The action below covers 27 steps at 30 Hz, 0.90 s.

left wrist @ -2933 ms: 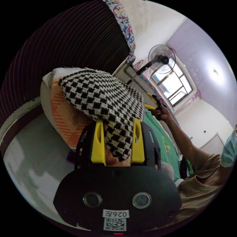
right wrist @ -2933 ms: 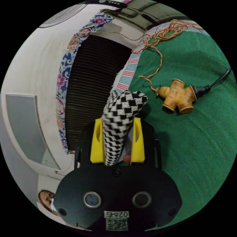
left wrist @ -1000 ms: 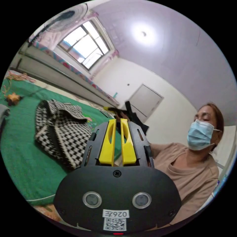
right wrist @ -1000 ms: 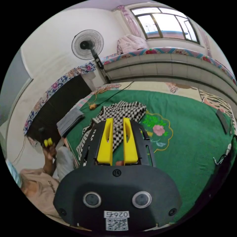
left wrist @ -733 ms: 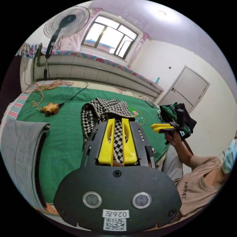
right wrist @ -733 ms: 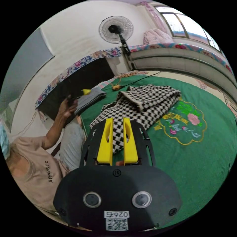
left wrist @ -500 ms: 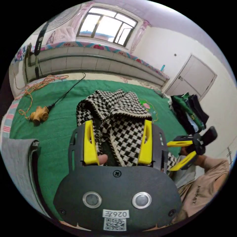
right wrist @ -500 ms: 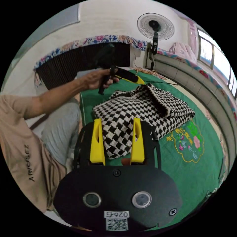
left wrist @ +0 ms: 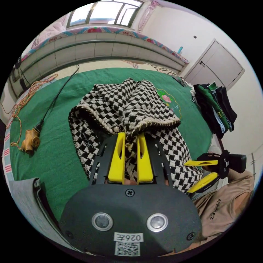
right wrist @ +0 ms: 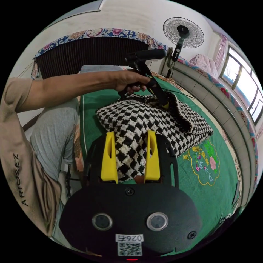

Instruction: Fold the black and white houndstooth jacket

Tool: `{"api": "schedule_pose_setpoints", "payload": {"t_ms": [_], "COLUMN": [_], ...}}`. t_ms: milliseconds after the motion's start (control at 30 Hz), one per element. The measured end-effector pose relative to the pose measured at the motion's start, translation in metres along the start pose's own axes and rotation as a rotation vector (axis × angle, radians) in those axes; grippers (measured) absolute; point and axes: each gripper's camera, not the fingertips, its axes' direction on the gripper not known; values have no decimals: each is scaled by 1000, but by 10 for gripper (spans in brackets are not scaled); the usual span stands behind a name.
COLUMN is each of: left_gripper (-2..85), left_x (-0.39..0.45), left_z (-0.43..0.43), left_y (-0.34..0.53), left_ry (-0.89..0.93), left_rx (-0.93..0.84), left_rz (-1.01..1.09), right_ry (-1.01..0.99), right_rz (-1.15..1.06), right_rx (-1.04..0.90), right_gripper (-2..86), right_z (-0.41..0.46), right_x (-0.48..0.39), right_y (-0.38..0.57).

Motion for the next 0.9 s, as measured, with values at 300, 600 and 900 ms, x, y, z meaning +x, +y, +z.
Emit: {"api": "schedule_pose_setpoints", "payload": {"t_ms": [300, 600, 900], "left_gripper": [57, 57, 56], "left_x": [-37, -47, -22], "left_z": [8, 12, 15], "left_y": [-30, -47, -61], "left_ry": [227, 333, 380], "left_rx": [91, 154, 190], "left_rz": [-61, -50, 78], "right_ry": [-135, -480, -622], "right_rz": [157, 430, 563], "right_rx": [41, 122, 163], "right_gripper": [63, 12, -5], "right_z": [-33, -68, -106], "right_x": [61, 155, 223], "right_y": [47, 112, 174]}}
